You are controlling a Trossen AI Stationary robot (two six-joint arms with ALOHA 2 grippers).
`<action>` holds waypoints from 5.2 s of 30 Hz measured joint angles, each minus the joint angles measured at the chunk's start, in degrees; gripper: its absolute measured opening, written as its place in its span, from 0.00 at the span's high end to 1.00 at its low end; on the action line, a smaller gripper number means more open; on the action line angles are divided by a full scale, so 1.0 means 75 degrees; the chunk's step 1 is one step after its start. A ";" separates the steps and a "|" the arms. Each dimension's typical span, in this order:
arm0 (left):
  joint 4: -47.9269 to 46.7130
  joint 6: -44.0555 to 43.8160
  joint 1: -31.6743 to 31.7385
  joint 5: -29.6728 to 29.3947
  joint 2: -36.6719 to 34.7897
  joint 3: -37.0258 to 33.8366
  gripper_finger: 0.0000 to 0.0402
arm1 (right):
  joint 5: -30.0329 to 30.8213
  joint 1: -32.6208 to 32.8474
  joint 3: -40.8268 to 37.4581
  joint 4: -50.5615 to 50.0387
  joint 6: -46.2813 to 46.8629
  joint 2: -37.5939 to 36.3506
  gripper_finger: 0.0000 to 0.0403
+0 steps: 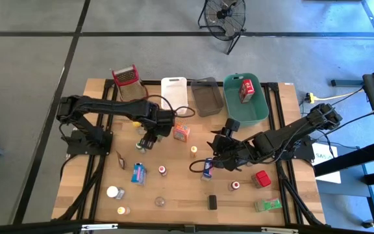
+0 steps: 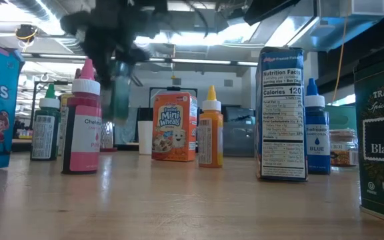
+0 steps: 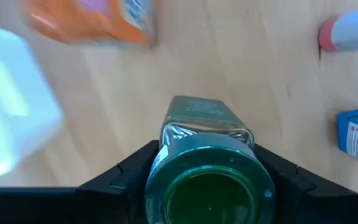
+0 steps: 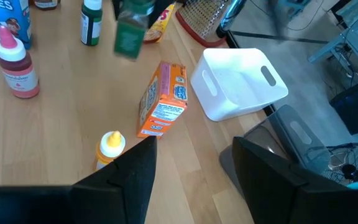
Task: Pick & Place Kitchen Items
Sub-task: Put the green seasoning bottle into the white bin, then put the blue food coloring bottle into the black bin
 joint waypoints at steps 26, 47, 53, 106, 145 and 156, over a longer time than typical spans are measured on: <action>-0.0912 0.3014 0.4190 -0.0021 0.2096 0.4566 0.50 | 0.0199 -0.0042 0.0000 0.0685 -0.1342 0.0000 0.48; -0.1012 0.3051 0.5744 0.1139 0.4486 0.5433 0.49 | -0.0283 -0.0589 0.0000 0.0670 -0.1472 0.0000 0.48; -0.0717 0.3061 0.5742 0.1141 0.4497 0.5380 0.49 | -0.0283 -0.0586 0.0002 0.0670 -0.1472 0.0000 0.48; -0.0207 0.2455 0.5731 0.0969 0.4523 0.4853 0.44 | -0.0621 -0.0597 0.0000 0.0670 -0.1458 0.0000 0.48; -0.3032 -0.1718 0.2962 -0.0517 0.2380 0.5265 0.31 | -0.0641 -0.0120 0.0029 -0.1031 0.0427 -0.0264 0.48; -0.2159 -0.2861 0.0915 -0.0668 -0.0342 0.2783 0.32 | -0.3006 0.0723 0.0038 -0.1555 0.1705 -0.0586 0.48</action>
